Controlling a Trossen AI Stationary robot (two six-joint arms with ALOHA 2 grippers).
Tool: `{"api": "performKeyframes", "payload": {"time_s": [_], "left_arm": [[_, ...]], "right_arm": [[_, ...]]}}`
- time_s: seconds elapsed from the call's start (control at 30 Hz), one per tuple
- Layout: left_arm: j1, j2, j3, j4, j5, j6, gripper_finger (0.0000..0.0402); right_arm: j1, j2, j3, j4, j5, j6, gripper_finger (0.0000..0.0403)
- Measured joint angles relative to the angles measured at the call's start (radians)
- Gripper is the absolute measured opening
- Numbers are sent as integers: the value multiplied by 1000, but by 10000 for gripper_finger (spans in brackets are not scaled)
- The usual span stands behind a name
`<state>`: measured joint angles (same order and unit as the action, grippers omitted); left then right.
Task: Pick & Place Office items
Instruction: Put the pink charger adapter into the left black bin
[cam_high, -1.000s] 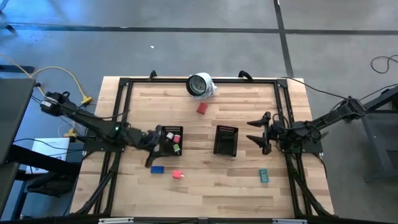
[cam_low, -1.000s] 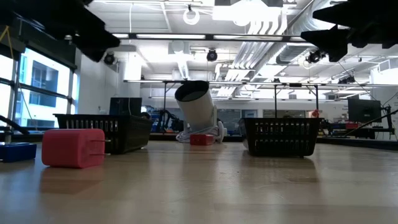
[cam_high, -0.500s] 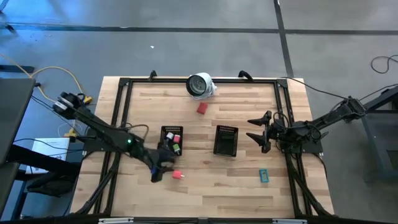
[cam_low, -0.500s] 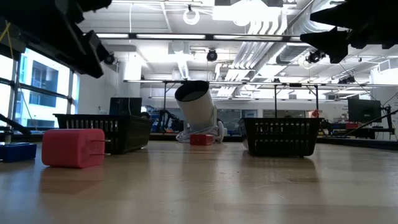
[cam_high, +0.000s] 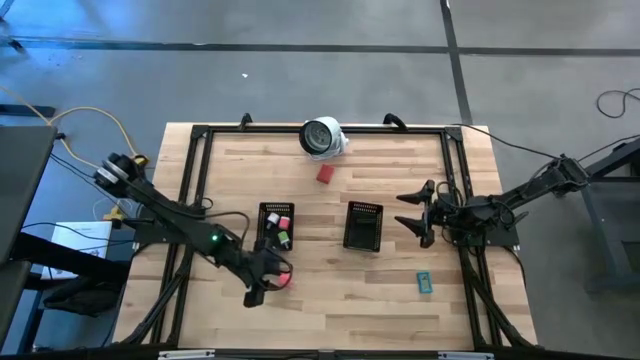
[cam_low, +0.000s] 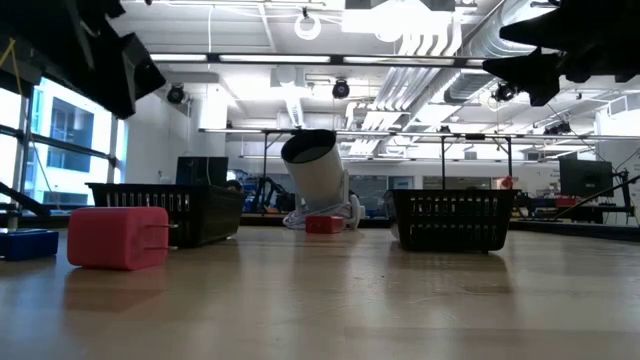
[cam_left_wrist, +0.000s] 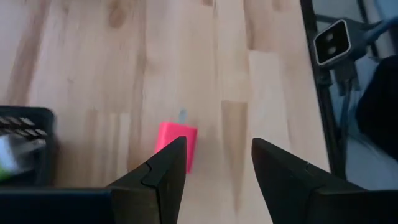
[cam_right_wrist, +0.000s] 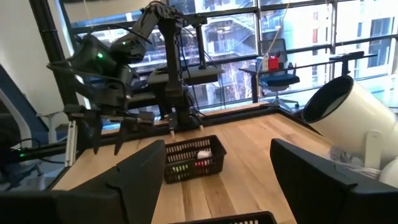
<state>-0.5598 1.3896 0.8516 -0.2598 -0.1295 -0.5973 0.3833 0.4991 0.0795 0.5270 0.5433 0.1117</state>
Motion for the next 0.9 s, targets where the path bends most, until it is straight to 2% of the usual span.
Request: {"api": "performKeyframes", "payload": {"time_s": [0.37, 0.57, 0.9], "left_arm": [[57, 117, -1, 9, 156, -6, 176], [62, 138, 0, 8, 153, 19, 176], [63, 139, 31, 1, 95, 111, 176]], "right_arm": [[0, 15, 0, 2, 0, 16, 278], [0, 15, 0, 1, 0, 19, 278], [0, 15, 0, 0, 0, 18, 278]]}}
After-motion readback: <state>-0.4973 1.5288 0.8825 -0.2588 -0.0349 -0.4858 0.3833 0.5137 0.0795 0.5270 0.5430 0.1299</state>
